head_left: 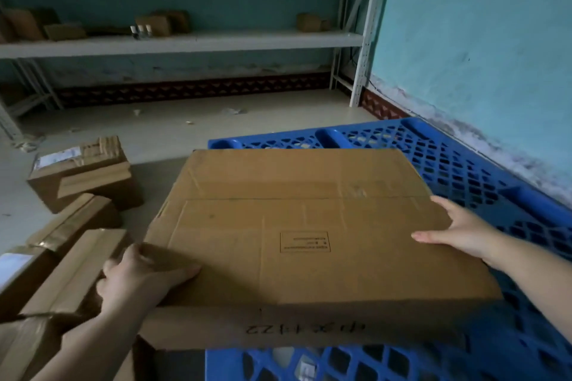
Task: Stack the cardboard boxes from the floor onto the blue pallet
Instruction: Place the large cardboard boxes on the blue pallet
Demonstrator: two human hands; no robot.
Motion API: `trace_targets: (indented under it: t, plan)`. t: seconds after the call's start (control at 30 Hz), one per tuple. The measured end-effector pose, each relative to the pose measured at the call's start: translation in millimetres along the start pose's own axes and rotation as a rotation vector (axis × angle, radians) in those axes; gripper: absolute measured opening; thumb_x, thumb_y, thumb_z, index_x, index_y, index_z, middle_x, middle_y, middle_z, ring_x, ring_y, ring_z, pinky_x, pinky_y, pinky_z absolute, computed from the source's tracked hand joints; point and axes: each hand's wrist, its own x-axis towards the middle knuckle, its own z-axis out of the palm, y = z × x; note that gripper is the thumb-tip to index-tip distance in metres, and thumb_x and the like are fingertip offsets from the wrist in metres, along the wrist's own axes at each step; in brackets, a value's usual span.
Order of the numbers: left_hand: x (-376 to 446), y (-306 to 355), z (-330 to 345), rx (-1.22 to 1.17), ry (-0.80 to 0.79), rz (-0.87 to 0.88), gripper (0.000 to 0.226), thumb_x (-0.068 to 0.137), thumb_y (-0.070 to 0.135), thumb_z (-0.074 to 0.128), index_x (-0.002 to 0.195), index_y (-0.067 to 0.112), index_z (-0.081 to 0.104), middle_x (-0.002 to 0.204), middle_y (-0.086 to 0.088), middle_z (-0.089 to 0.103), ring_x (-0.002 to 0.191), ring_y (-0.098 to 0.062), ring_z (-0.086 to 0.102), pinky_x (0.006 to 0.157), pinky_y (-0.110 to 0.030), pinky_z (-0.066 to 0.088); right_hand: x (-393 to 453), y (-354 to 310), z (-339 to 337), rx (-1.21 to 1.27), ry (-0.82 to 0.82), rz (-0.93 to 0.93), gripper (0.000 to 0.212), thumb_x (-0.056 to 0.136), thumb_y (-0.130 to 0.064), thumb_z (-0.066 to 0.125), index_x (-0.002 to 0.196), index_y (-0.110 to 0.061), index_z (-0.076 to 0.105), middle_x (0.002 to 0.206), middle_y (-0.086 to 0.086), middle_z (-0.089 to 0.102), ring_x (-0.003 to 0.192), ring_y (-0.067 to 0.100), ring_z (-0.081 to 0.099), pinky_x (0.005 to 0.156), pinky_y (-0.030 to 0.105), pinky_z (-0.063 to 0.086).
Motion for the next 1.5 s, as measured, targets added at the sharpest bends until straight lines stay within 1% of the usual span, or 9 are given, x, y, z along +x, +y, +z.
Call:
trace_targets:
  t: [0.13, 0.23, 0.3, 0.5, 0.67, 0.77, 0.9, 1.2, 1.5]
  plan:
    - [-9, -6, 11, 0.21, -0.052, 0.109, 0.115, 0.058, 0.053, 0.078, 0.146, 0.03, 0.008, 0.146, -0.02, 0.017, 0.13, -0.042, 0.021, 0.104, -0.05, 0.028, -22, -11, 25, -0.287, 0.102, -0.213, 0.111, 0.051, -0.065, 0.069, 0.145, -0.04, 0.016, 0.158, -0.007, 0.004, 0.144, 0.023, 0.014, 0.112, 0.054, 0.024]
    - [-12, -8, 8, 0.455, -0.147, 0.131, 0.129, 0.039, 0.08, 0.065, 0.142, 0.042, -0.003, 0.149, -0.012, 0.005, 0.133, -0.039, 0.016, 0.102, -0.049, 0.034, -62, -34, 53, -0.689, -0.292, -0.436, 0.119, 0.042, -0.075, 0.063, 0.137, -0.057, -0.006, 0.147, -0.026, -0.022, 0.137, 0.011, -0.02, 0.112, 0.06, -0.005]
    - [-14, -11, 7, 0.549, -0.156, 0.172, 0.129, 0.044, 0.08, 0.064, 0.142, 0.041, -0.012, 0.15, -0.011, 0.001, 0.133, -0.037, 0.016, 0.099, -0.045, 0.039, -78, -36, 80, -0.951, -0.42, -0.521, 0.113, 0.055, -0.072, 0.064, 0.134, -0.058, -0.016, 0.141, -0.026, -0.032, 0.132, 0.01, -0.032, 0.109, 0.061, -0.016]
    - [-9, -5, 27, 0.575, 0.006, 0.292, 0.121, 0.054, 0.076, 0.063, 0.144, 0.038, -0.009, 0.147, -0.016, 0.012, 0.132, -0.038, 0.02, 0.09, -0.041, 0.045, -35, -52, 85, -0.965, -0.19, -0.505, 0.092, 0.08, -0.044, 0.064, 0.14, -0.049, -0.006, 0.15, -0.022, -0.014, 0.144, 0.013, -0.008, 0.116, 0.053, 0.004]
    - [17, 15, 43, 0.455, -0.015, 0.333, 0.102, 0.075, 0.045, 0.069, 0.145, 0.037, -0.004, 0.151, -0.016, 0.005, 0.133, -0.037, 0.021, 0.093, -0.043, 0.045, -9, -74, 93, -0.938, -0.069, -0.399, 0.085, 0.086, -0.035, 0.061, 0.147, -0.038, 0.002, 0.158, -0.01, 0.002, 0.146, 0.022, 0.005, 0.113, 0.05, 0.026]
    - [16, 2, 28, 0.412, 0.016, 0.38, 0.084, 0.085, 0.027, 0.061, 0.146, 0.036, 0.004, 0.155, -0.011, 0.004, 0.136, -0.035, 0.023, 0.098, -0.043, 0.043, -20, -91, 109, -0.983, -0.075, -0.31, 0.086, 0.089, -0.032, 0.058, 0.148, -0.034, -0.004, 0.159, -0.005, -0.002, 0.146, 0.026, 0.0, 0.114, 0.054, 0.021]
    - [-27, -51, -21, 0.376, -0.046, 0.36, 0.073, 0.082, 0.036, 0.062, 0.142, 0.039, 0.02, 0.148, 0.004, 0.031, 0.132, -0.021, 0.033, 0.097, -0.038, 0.047, -77, -119, 126, -1.04, -0.175, -0.353, 0.084, 0.087, -0.044, 0.057, 0.149, -0.031, 0.002, 0.159, -0.007, 0.002, 0.146, 0.02, -0.005, 0.116, 0.054, 0.003]
    - [-131, -133, -278, 0.013, 0.075, -0.021, 0.057, 0.073, 0.041, 0.072, 0.126, 0.033, 0.052, 0.126, 0.006, 0.054, 0.11, -0.019, 0.054, 0.083, -0.032, 0.048, -292, -312, 193, -0.741, -0.724, -0.621, 0.085, 0.075, -0.051, 0.068, 0.146, -0.032, 0.024, 0.15, -0.01, 0.029, 0.138, 0.013, 0.027, 0.11, 0.028, 0.028]
    - [-142, -293, -434, -0.141, 0.166, -0.252, 0.051, 0.069, 0.032, 0.076, 0.116, 0.03, 0.056, 0.105, 0.008, 0.054, 0.106, -0.016, 0.054, 0.085, -0.034, 0.049, -443, -435, 376, -0.597, -0.86, -0.669, 0.087, 0.068, -0.046, 0.077, 0.141, -0.033, 0.032, 0.147, -0.007, 0.036, 0.133, 0.015, 0.037, 0.106, 0.028, 0.035]
